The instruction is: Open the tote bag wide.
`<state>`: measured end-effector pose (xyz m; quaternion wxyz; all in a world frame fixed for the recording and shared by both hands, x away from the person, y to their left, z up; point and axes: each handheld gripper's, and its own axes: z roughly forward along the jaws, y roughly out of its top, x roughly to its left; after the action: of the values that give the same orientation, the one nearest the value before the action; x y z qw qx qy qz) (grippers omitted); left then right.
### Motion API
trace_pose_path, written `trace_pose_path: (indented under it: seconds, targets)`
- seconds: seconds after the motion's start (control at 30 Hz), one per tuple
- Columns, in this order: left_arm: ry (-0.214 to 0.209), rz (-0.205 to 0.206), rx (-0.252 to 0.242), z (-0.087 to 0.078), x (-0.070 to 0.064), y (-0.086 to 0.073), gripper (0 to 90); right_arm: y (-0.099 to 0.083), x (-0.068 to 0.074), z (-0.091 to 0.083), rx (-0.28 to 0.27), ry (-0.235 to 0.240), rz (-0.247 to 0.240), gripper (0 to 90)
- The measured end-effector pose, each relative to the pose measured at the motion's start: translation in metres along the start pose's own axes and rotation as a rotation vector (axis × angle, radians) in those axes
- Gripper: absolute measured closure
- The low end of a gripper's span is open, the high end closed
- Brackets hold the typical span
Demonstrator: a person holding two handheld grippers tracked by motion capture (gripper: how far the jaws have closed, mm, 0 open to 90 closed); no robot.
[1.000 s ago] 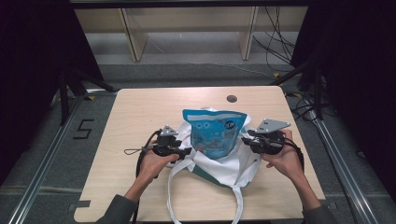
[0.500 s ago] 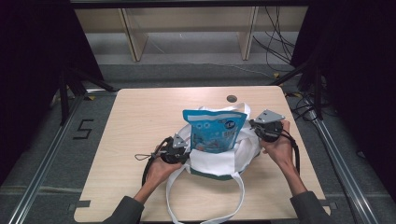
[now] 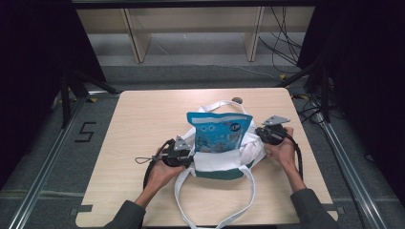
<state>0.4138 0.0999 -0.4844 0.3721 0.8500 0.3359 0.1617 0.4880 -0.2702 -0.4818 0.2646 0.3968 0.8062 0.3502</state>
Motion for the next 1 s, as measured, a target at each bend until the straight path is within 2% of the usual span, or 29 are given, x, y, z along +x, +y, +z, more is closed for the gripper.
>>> trace_pose_path:
  seconds: [0.03, 0.07, 0.1, 0.17, 0.2, 0.23, 0.27, 0.3, 0.4, 0.43, 0.47, 0.5, 0.53, 0.57, 0.63, 0.7, 0.73, 0.77, 0.8, 0.87, 0.9, 0.97, 1.0]
  targets:
    - [-0.029, -0.016, -0.016, -0.006, 0.002, 0.003, 59.4, 0.000, 0.000, 0.000, 0.000, 0.000, 0.000, 78.9]
    - [-0.035, -0.014, -0.036, -0.013, 0.003, 0.006, 57.5, 0.004, -0.003, -0.007, -0.019, 0.004, 0.015, 76.9]
    - [-0.030, -0.001, -0.067, -0.019, 0.005, 0.010, 54.9, 0.007, -0.004, -0.014, -0.043, 0.014, 0.031, 73.8]
    - [-0.034, 0.008, -0.095, -0.028, 0.009, 0.015, 53.9, 0.013, -0.004, -0.029, -0.058, 0.029, 0.039, 70.2]
    - [-0.021, 0.015, -0.106, -0.033, 0.012, 0.018, 53.5, 0.014, -0.004, -0.035, -0.063, 0.029, 0.024, 69.8]
    - [-0.014, 0.007, -0.123, -0.036, 0.015, 0.020, 53.6, 0.014, -0.003, -0.041, -0.066, 0.042, 0.026, 69.6]
    - [-0.009, -0.018, -0.132, -0.038, 0.018, 0.022, 54.4, 0.014, -0.001, -0.047, -0.069, 0.053, 0.025, 69.1]
    - [0.020, -0.005, -0.138, -0.039, 0.022, 0.025, 54.8, 0.014, 0.001, -0.053, -0.070, 0.058, 0.025, 67.7]
    - [0.086, -0.016, -0.156, -0.027, 0.033, 0.032, 56.4, 0.014, 0.007, -0.067, -0.057, 0.067, 0.005, 63.5]
    - [0.115, -0.011, -0.141, -0.022, 0.036, 0.034, 56.7, 0.014, 0.010, -0.070, -0.053, 0.065, 0.017, 63.2]
    - [0.130, 0.020, -0.119, -0.015, 0.039, 0.036, 58.1, 0.014, 0.011, -0.073, -0.055, 0.060, 0.016, 63.5]
    - [0.137, 0.014, -0.138, -0.007, 0.040, 0.038, 59.6, 0.013, 0.010, -0.074, -0.062, 0.060, -0.003, 66.3]
    - [0.137, 0.055, -0.129, -0.002, 0.046, 0.041, 64.6, 0.012, 0.012, -0.074, -0.056, 0.068, -0.007, 70.3]
    - [0.136, 0.063, -0.110, 0.004, 0.050, 0.042, 68.5, 0.011, 0.012, -0.072, -0.048, 0.070, -0.012, 73.9]
    - [0.136, 0.039, -0.114, 0.017, 0.059, 0.041, 75.9, 0.007, 0.011, -0.066, -0.018, 0.062, -0.044, 79.9]
    - [0.112, -0.013, -0.115, 0.028, 0.064, 0.037, 83.2, 0.001, 0.007, -0.056, 0.003, 0.056, -0.045, 85.0]
    - [0.103, -0.036, -0.118, 0.033, 0.067, 0.035, 83.9, -0.003, 0.007, -0.052, 0.014, 0.052, -0.034, 86.3]
    - [0.084, -0.065, -0.115, 0.037, 0.070, 0.033, 84.8, -0.005, 0.004, -0.048, 0.031, 0.053, -0.048, 86.9]
    - [0.065, -0.094, -0.104, 0.041, 0.073, 0.031, 85.4, -0.008, 0.003, -0.044, 0.029, 0.048, -0.042, 87.3]
    - [0.069, -0.088, -0.082, 0.046, 0.074, 0.030, 85.6, -0.011, 0.001, -0.040, 0.037, 0.052, -0.021, 87.5]
    - [0.073, -0.052, -0.051, 0.047, 0.076, 0.031, 85.6, -0.012, 0.001, -0.038, 0.044, 0.052, -0.023, 87.6]
    - [0.060, -0.053, -0.041, 0.048, 0.078, 0.031, 85.7, -0.013, 0.001, -0.034, 0.050, 0.044, -0.038, 87.8]
    - [0.061, -0.068, -0.047, 0.049, 0.077, 0.030, 85.7, -0.014, 0.001, -0.032, 0.057, 0.038, -0.048, 87.9]
